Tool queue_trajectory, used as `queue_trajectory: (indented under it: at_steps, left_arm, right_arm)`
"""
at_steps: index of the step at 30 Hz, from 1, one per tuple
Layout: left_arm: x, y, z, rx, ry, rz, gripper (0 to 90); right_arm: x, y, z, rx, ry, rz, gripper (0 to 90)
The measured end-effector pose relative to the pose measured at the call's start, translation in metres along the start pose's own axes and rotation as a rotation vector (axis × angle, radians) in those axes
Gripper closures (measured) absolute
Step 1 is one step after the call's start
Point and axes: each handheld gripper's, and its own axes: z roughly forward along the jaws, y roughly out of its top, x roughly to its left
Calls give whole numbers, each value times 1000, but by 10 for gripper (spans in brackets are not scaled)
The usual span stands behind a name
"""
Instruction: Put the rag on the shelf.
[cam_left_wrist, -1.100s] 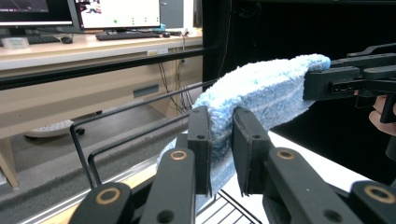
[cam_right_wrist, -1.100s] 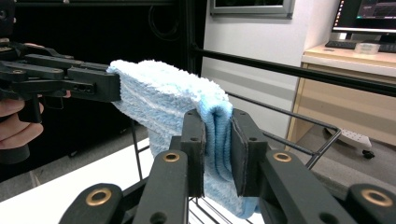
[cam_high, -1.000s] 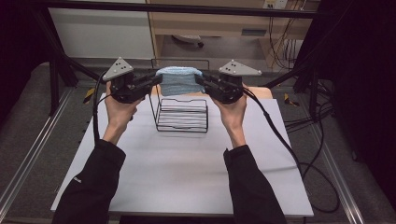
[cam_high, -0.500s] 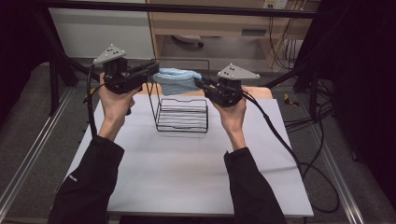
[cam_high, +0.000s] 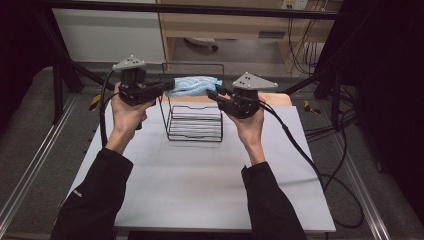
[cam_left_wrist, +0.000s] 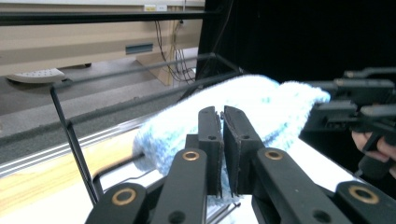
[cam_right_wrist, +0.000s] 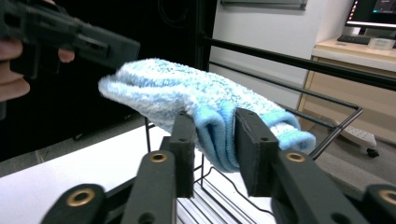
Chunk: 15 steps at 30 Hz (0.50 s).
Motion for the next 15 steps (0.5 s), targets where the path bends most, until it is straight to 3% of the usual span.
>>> queue_trajectory:
  at_steps: [6, 9, 10, 11, 13, 15]
  left_arm:
    - [1, -13, 3, 14, -11, 8, 864]
    - [1, -18, 5, 29, 1, 20, 866]
    - [2, -19, 7, 30, -2, 17, 867]
    - [2, -20, 8, 31, -4, 9, 868]
    - [3, -22, 10, 27, 3, 19, 868]
    - [4, -26, 8, 13, 0, 30, 868]
  right_arm:
    - [4, 7, -6, 17, 35, 25, 466]
    - [7, 12, -7, 10, 33, 10, 453]
    - [8, 14, -6, 0, 35, 6, 472]
    - [9, 20, -2, 14, 43, 28, 586]
    - [12, 22, 0, 53, 25, 22, 721]
    - [13, 22, 0, 69, 30, 19, 763]
